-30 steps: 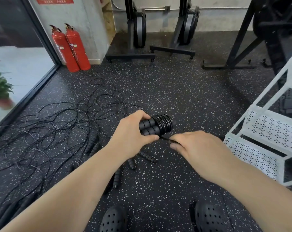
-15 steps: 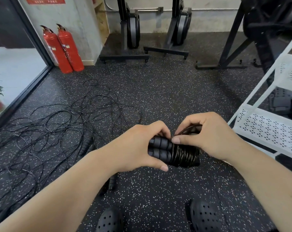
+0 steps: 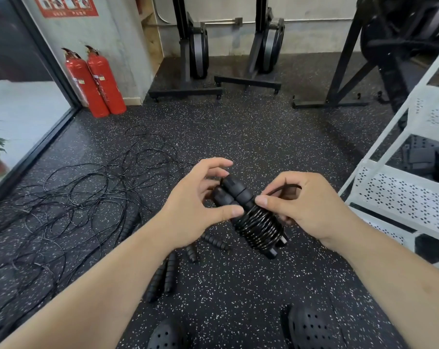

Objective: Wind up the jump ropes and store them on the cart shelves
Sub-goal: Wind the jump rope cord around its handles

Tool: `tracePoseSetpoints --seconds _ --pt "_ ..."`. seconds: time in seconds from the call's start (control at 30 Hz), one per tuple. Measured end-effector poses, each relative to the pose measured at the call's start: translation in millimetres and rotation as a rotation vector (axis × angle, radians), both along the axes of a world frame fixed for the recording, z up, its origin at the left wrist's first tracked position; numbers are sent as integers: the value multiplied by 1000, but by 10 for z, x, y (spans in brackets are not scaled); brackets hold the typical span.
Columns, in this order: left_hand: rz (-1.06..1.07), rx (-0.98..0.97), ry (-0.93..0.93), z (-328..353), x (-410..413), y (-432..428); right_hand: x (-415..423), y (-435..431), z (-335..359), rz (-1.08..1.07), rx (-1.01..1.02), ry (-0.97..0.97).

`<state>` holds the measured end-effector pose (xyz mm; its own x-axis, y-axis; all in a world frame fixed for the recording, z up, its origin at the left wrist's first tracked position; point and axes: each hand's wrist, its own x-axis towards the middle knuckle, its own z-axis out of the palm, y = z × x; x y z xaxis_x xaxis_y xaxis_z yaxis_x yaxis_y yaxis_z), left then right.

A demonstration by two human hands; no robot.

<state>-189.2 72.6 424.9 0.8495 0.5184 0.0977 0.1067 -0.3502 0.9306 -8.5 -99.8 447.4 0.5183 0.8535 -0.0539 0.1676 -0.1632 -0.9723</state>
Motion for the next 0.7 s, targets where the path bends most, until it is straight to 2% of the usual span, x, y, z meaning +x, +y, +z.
tracePoseSetpoints --seconds 0.07,0.17,0.3,0.5,0.63,0.7 --pt "152 7 24 -53 34 -20 -52 23 -28 -91 24 -29" --pt "346 85 152 -75 67 -132 -163 73 -87 -238 57 -110" --pt "401 56 155 -153 125 -295 -323 132 -173 -321 43 -220" --pt "328 -348 2 -75 153 -407 -414 186 -128 -227 10 -53" --pt "293 -320 -11 -27 125 -355 -321 173 -38 -187 -45 119" --pt "278 -278 4 -24 131 -339 -290 160 -5 -174 -63 126"
